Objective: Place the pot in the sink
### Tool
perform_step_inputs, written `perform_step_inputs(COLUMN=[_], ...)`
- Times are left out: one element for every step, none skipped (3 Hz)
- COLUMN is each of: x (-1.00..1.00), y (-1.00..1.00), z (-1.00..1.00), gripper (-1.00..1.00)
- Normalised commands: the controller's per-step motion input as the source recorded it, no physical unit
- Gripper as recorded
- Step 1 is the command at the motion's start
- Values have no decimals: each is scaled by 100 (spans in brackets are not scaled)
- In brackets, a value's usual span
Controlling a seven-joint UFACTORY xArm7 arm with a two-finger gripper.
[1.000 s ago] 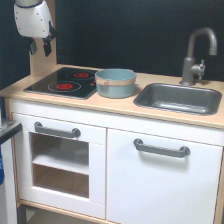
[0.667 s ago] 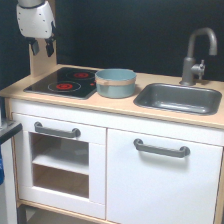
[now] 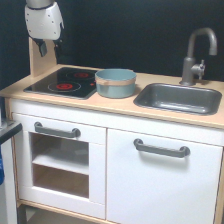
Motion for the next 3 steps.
perform_step_inputs(x=[94, 92, 75], y=[-1, 9, 6], z=[4, 2, -8], gripper=[100, 100, 100])
